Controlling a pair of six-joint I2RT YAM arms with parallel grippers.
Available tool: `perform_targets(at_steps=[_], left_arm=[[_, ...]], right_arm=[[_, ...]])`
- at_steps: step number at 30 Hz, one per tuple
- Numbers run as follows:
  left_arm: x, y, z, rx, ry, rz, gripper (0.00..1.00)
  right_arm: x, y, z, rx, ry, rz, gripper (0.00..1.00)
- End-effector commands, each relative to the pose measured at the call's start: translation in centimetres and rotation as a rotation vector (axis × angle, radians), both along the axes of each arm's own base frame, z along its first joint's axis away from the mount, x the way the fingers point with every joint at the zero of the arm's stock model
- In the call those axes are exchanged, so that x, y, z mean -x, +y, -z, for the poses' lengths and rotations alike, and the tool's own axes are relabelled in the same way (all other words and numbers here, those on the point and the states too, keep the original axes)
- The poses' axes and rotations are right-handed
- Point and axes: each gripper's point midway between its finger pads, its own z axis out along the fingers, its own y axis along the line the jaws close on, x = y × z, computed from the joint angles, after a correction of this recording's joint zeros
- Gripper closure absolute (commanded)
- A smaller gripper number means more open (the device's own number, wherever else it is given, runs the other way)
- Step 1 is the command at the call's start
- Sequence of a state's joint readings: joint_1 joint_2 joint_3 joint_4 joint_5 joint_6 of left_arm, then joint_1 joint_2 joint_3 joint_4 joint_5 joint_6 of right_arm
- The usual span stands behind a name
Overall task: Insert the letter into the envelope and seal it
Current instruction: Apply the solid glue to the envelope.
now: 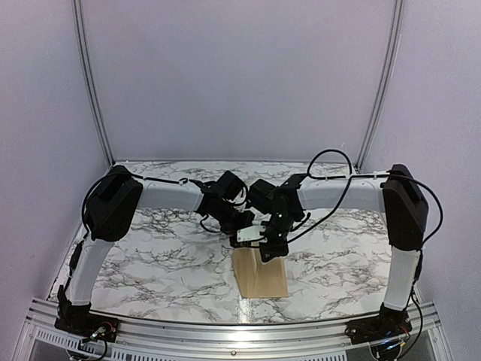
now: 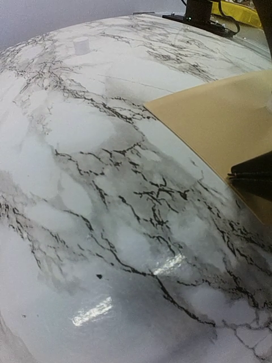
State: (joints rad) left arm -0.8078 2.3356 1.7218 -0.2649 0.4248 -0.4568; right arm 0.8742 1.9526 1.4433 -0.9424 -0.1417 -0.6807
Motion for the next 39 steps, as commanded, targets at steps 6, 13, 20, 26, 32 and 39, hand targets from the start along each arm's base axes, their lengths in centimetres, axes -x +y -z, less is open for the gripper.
perform_targets(at_steps=[6, 13, 20, 26, 32, 39], left_arm=[[0.2, 3.3, 4.0, -0.180, 0.023, -0.036, 1.00], [0.3, 3.2, 3.9, -0.176, 0.028, -0.033, 1.00], [0.5, 3.1, 4.1, -0.170, 0.039, -0.022, 1.00], [0.9, 2.7, 4.2, -0.152, 0.059, -0.004, 1.00], [0.9, 2.7, 4.1, -0.149, 0.060, 0.001, 1.00], [1.0, 2.7, 4.1, -0.150, 0.056, 0.009, 1.00]], right_arm=[[4.3, -1.0, 0.1, 0.026, 0.138, -0.036, 1.00], [3.3, -0.6, 0.0, 0.021, 0.087, -0.031, 0.99], [0.2, -0.5, 0.1, 0.053, -0.058, 0.008, 1.00], [-1.8, -0.2, -0.3, 0.050, -0.127, 0.039, 1.00], [-4.1, -0.1, -1.0, 0.034, -0.178, 0.076, 1.00], [-5.0, 0.6, -0.9, -0.009, -0.155, 0.081, 1.00]])
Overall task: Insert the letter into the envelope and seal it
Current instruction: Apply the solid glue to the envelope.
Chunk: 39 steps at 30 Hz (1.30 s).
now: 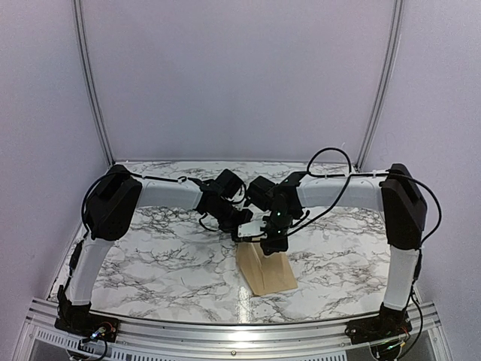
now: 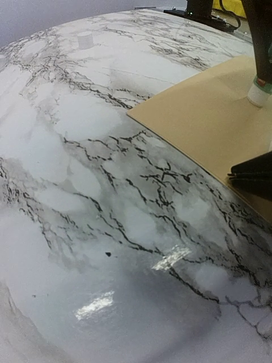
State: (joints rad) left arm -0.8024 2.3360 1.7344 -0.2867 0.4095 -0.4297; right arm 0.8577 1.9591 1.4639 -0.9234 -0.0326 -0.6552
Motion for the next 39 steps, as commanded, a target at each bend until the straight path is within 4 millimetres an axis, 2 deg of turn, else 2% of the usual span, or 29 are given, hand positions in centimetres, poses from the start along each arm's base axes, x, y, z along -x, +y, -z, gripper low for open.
perform_targets(at_steps=[1, 6, 14, 21, 32, 39], left_arm=[[1.4, 2.3, 4.2, -0.134, 0.076, -0.001, 1.00], [1.4, 2.3, 4.2, -0.133, 0.075, -0.001, 1.00], [1.2, 2.4, 4.1, -0.135, 0.068, -0.004, 1.00], [1.2, 2.5, 4.4, -0.142, 0.070, -0.006, 1.00], [1.2, 2.6, 4.5, -0.148, 0.070, -0.006, 1.00], [1.3, 2.5, 4.5, -0.143, 0.070, 0.005, 1.00]], right_arm=[[-2.5, 1.5, -0.6, -0.053, -0.056, 0.021, 1.00], [-2.3, 1.5, -0.5, -0.052, -0.040, 0.014, 1.00], [1.6, -0.1, -0.1, -0.001, 0.106, -0.035, 1.00], [3.9, -0.2, 0.2, 0.010, 0.152, -0.061, 1.00], [5.8, -0.3, 0.1, 0.020, 0.201, -0.081, 1.00], [5.4, -0.4, -0.1, 0.024, 0.176, -0.083, 1.00]])
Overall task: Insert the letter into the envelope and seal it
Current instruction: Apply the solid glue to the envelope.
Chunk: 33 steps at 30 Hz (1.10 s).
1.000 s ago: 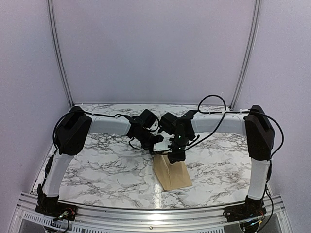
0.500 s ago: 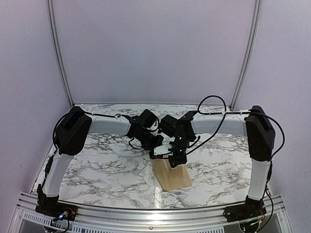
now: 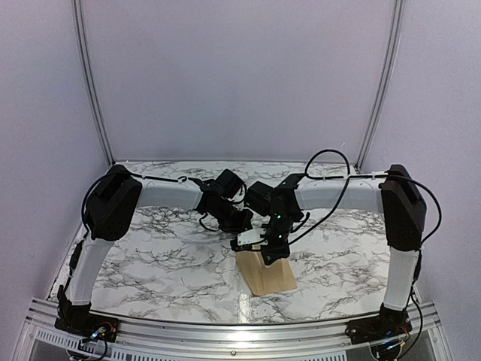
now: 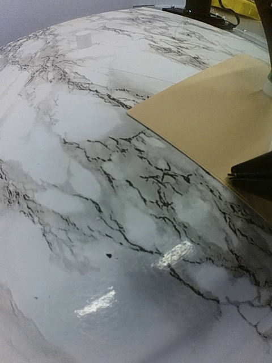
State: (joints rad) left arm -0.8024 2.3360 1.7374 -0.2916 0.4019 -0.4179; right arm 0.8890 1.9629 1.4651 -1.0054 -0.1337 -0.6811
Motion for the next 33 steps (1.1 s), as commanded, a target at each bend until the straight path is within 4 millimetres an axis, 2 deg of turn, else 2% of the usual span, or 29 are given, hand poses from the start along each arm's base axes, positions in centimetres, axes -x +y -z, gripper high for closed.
perform_targets(at_steps=[1, 6, 11, 14, 17, 24, 28, 31, 33], left_arm=[[1.4, 2.4, 4.5, -0.136, 0.083, -0.001, 1.00], [1.4, 2.4, 4.5, -0.136, 0.076, 0.005, 1.00], [1.0, 2.3, 3.9, -0.131, 0.053, 0.010, 1.00], [0.4, 1.6, 2.3, -0.106, 0.012, 0.026, 1.00], [-0.2, 0.6, -0.3, -0.056, -0.031, 0.050, 1.00], [-2.3, 0.0, -7.6, 0.003, -0.210, 0.062, 1.00], [-4.3, 1.0, -13.7, 0.026, -0.374, -0.013, 1.00], [-4.8, 1.9, -19.7, 0.112, -0.570, -0.085, 0.72], [-4.2, 2.8, -23.7, 0.207, -0.723, -0.121, 0.66]], right_arm=[[1.6, -0.7, -0.2, 0.026, 0.036, -0.014, 1.00], [1.1, -0.2, -1.3, 0.004, 0.011, -0.011, 1.00], [-0.2, 0.4, -4.4, -0.043, -0.064, -0.010, 1.00], [-1.1, 0.6, -6.9, -0.090, -0.118, 0.000, 1.00], [-1.7, 0.5, -9.0, -0.135, -0.153, 0.012, 1.00], [-2.1, -0.5, -12.3, -0.270, -0.146, 0.050, 1.00], [-2.4, -1.2, -14.3, -0.385, -0.110, 0.086, 1.00], [-2.9, -1.6, -16.6, -0.508, -0.098, 0.111, 1.00], [-3.6, -2.1, -18.4, -0.590, -0.106, 0.134, 1.00]])
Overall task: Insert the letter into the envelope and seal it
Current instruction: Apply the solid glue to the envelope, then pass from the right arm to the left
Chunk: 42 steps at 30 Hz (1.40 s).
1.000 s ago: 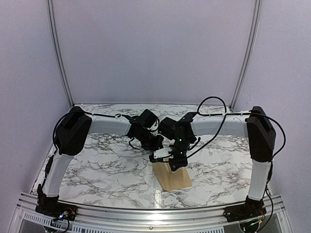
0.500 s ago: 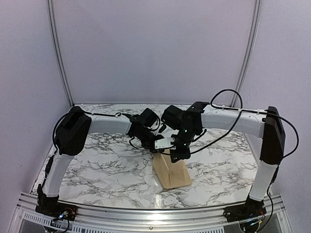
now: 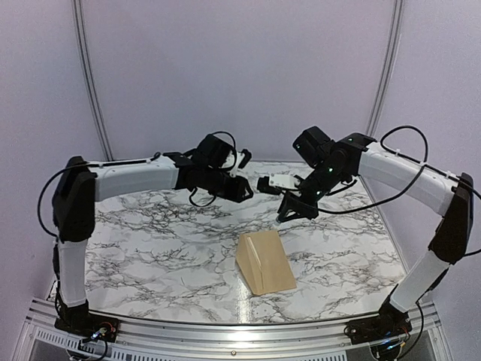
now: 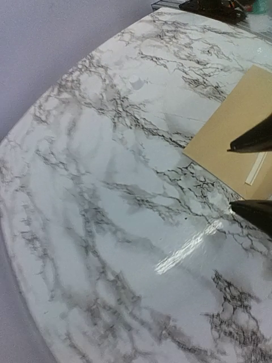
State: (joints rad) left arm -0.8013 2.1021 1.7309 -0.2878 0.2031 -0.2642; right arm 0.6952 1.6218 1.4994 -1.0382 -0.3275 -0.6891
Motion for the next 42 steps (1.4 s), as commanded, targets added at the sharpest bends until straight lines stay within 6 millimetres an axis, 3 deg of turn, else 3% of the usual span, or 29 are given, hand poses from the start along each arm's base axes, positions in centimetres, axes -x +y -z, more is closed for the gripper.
perform_targets(at_steps=[1, 4, 9, 15, 20, 25, 37, 42], left_arm=[[-0.3, 2.0, -13.7, 0.250, -0.415, -0.081, 0.62], [2.3, 3.4, -17.3, 0.421, -0.517, -0.057, 0.49], [6.1, 3.8, -21.1, 0.655, -0.577, -0.008, 0.46], [10.4, 2.4, -22.7, 0.809, -0.630, 0.087, 0.42], [12.3, 0.0, -23.5, 0.922, -0.606, 0.207, 0.35], [12.0, -2.6, -21.9, 0.918, -0.546, 0.268, 0.30], [11.3, -6.7, -18.7, 0.913, -0.385, 0.332, 0.46], [11.5, -7.7, -18.5, 0.927, -0.353, 0.364, 0.56]], right_arm=[[-0.8, 0.1, -5.3, -0.255, -0.020, 0.000, 1.00], [-2.2, -1.1, -8.3, -0.410, -0.034, 0.050, 0.99], [-2.9, -3.1, -12.2, -0.663, -0.028, 0.101, 0.98], [-2.1, -4.0, -15.2, -0.888, 0.164, 0.087, 0.95], [-2.1, -3.9, -15.3, -0.988, 0.379, 0.042, 0.90], [-2.4, -3.7, -14.4, -0.991, 0.474, 0.024, 0.89], [-2.5, -3.7, -13.1, -0.993, 0.485, 0.047, 0.85], [-2.8, -3.6, -12.6, -0.989, 0.496, 0.058, 0.85]])
